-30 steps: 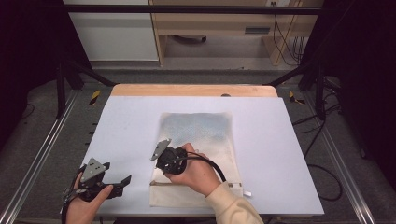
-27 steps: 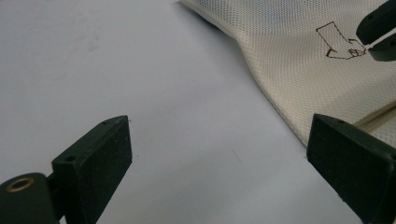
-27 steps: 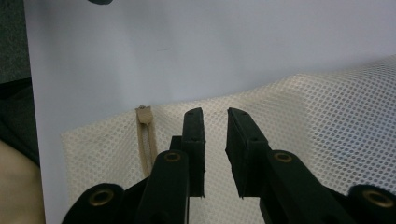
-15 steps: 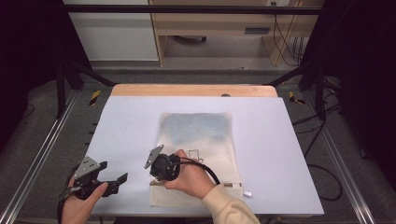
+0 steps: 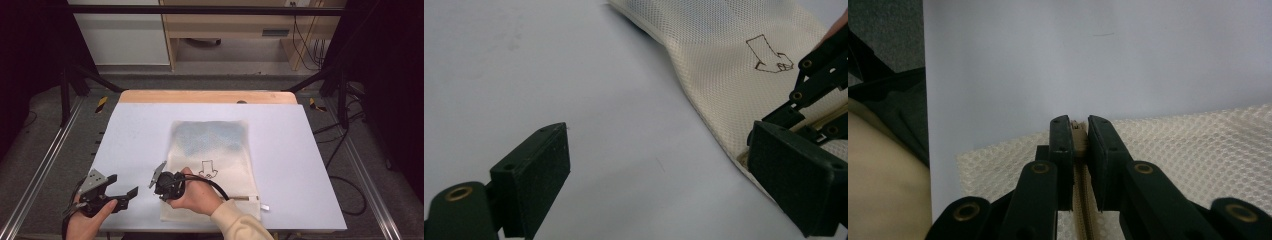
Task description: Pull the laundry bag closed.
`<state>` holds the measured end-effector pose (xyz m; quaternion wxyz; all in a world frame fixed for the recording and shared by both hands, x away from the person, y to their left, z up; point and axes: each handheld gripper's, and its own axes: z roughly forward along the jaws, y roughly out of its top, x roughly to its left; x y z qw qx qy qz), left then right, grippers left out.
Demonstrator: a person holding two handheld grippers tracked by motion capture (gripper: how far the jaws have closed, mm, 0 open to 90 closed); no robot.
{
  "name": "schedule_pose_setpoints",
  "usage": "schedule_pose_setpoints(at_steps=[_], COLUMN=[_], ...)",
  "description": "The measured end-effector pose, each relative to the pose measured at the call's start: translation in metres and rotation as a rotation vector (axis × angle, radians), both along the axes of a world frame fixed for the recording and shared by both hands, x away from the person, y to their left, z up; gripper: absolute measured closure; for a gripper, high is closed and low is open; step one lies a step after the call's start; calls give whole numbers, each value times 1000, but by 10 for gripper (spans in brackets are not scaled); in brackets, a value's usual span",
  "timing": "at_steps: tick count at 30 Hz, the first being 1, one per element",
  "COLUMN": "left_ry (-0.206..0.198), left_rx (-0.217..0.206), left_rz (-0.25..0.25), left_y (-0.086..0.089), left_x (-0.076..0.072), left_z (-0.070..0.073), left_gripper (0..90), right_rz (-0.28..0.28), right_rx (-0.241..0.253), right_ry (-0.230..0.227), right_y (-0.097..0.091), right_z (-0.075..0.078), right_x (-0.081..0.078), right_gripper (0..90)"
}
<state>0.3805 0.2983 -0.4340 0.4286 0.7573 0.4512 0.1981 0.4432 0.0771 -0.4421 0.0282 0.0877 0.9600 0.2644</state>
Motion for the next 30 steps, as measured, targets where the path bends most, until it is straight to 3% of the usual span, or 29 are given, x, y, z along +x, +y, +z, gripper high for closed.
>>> schedule_pose_setpoints(at_steps=[5, 13, 18, 20, 24, 27, 30], left_ry=[21, 76, 104, 98, 117, 153, 165], left_rx=[45, 49, 6, -7, -5, -60, -54], left_rz=[-67, -168, -200, -201, -220, -231, -236], left_y=[-15, -39, -48, -51, -57, -59, -62], left_x=[-3, -6, -4, -4, -2, 2, 5], left_z=[-2, -12, -17, -18, -22, -26, -29], left_gripper=[141, 162, 162, 204, 217, 233, 247], right_rz=[-7, -11, -15, -18, -9, -12, -3], right_rx=[61, 90, 101, 103, 112, 117, 118], right_ry=[11, 19, 10, 12, 8, 8, 1], right_y=[-9, -12, -14, -15, -17, -17, -18], right_z=[9, 12, 16, 18, 21, 23, 24], right_x=[2, 3, 2, 2, 3, 2, 2], right_gripper=[816, 816, 817, 817, 817, 817, 817])
